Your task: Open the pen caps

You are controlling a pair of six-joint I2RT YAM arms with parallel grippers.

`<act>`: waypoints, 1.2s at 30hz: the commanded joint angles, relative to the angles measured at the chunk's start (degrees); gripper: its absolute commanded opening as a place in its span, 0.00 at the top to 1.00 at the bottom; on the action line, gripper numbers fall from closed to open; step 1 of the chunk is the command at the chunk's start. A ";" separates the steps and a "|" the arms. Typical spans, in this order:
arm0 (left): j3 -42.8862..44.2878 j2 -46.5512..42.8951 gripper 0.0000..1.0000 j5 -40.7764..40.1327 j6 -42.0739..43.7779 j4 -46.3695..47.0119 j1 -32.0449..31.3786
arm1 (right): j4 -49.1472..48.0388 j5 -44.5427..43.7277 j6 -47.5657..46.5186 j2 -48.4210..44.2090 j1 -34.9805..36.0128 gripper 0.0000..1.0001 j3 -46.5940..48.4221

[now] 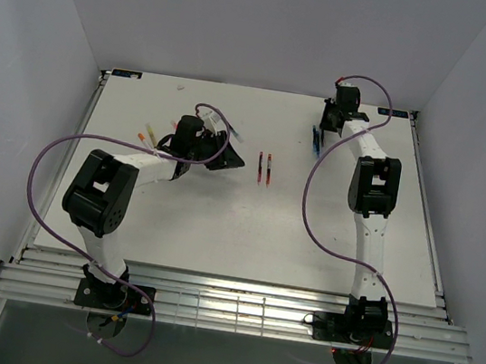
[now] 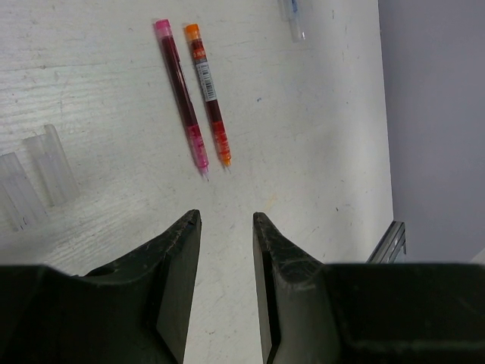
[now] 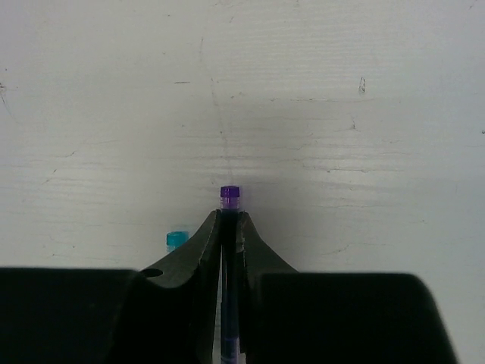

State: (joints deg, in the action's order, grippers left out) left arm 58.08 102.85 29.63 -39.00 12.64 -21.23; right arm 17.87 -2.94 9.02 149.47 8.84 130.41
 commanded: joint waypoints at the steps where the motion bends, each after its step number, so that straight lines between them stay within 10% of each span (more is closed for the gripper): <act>1: -0.87 -2.48 0.56 0.78 0.42 1.24 -0.39 | 0.50 -2.42 0.92 1.18 0.48 0.92 2.31; 20: -1.74 -4.49 0.56 2.63 -2.21 1.42 -0.56 | -5.22 -7.95 -1.91 -24.45 -1.55 0.92 -11.22; 31: -6.84 -14.51 0.54 3.34 -1.34 1.24 -6.97 | -9.95 5.22 22.67 -60.68 4.24 0.92 -57.22; 36: -12.81 -23.11 0.52 -3.17 -2.47 0.89 -12.07 | -11.63 -4.41 29.03 -71.06 15.82 0.92 -68.08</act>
State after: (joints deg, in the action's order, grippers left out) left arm 47.48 85.03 29.54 -41.10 12.99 -31.68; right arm 8.56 -2.46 30.41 81.10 18.70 66.92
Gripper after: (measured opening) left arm 0.480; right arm 0.142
